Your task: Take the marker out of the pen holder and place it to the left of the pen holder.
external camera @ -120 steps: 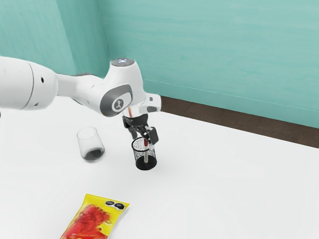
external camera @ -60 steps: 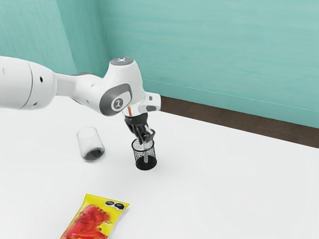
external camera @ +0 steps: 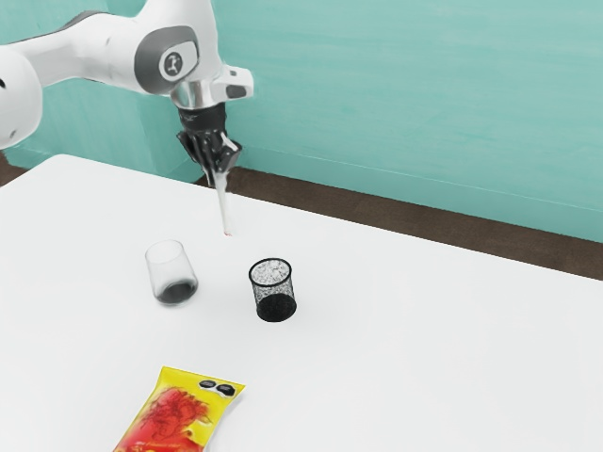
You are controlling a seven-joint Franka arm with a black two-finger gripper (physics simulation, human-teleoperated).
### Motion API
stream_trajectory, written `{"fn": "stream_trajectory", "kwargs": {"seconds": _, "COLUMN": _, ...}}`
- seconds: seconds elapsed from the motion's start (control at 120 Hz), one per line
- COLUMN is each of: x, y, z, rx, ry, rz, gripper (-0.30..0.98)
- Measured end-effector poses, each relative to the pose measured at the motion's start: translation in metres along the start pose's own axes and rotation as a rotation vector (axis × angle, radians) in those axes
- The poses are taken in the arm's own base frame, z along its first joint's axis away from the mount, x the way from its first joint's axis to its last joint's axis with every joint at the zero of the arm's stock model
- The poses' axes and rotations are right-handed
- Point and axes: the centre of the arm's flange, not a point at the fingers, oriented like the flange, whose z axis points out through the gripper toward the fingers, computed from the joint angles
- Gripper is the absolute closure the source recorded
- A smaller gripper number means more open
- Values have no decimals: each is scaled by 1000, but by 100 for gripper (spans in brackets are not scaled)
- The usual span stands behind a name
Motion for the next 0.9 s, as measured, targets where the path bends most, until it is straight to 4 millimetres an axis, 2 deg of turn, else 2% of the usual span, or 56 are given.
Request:
{"fn": "stream_trajectory", "kwargs": {"seconds": 0.042, "x": -8, "y": -20, "z": -1, "rx": 8, "ry": -84, "rz": -37, "gripper": 78}}
{"fn": "stream_trajectory", "kwargs": {"seconds": 0.1, "x": -21, "y": -51, "z": 16, "rx": 17, "ry": -231, "rz": -98, "gripper": 78}}
{"fn": "stream_trajectory", "kwargs": {"seconds": 0.183, "x": -48, "y": -104, "z": 49, "rx": 37, "ry": -459, "rz": -208, "gripper": 78}}
{"fn": "stream_trajectory", "kwargs": {"seconds": 0.25, "x": -69, "y": -140, "z": 64, "rx": 66, "ry": -599, "rz": -288, "gripper": 79}}
{"fn": "stream_trajectory", "kwargs": {"seconds": 0.308, "x": -68, "y": -167, "z": 95, "rx": 99, "ry": -714, "rz": -344, "gripper": 79}}
{"fn": "stream_trajectory", "kwargs": {"seconds": 0.367, "x": -60, "y": -177, "z": 131, "rx": 133, "ry": -815, "rz": -360, "gripper": 79}}
{"fn": "stream_trajectory", "kwargs": {"seconds": 0.45, "x": -62, "y": -192, "z": 178, "rx": 168, "ry": -939, "rz": -382, "gripper": 79}}
{"fn": "stream_trajectory", "kwargs": {"seconds": 0.517, "x": -54, "y": -203, "z": 208, "rx": 189, "ry": -985, "rz": -394, "gripper": 79}}
{"fn": "stream_trajectory", "kwargs": {"seconds": 0.6, "x": -46, "y": -214, "z": 217, "rx": 184, "ry": -973, "rz": -406, "gripper": 79}}
{"fn": "stream_trajectory", "kwargs": {"seconds": 0.717, "x": -51, "y": -231, "z": 235, "rx": 135, "ry": -976, "rz": -418, "gripper": 79}}
{"fn": "stream_trajectory", "kwargs": {"seconds": 0.783, "x": -60, "y": -245, "z": 257, "rx": 82, "ry": -997, "rz": -427, "gripper": 79}}
{"fn": "stream_trajectory", "kwargs": {"seconds": 0.9, "x": -64, "y": -250, "z": 271, "rx": 42, "ry": -1001, "rz": -425, "gripper": 79}}
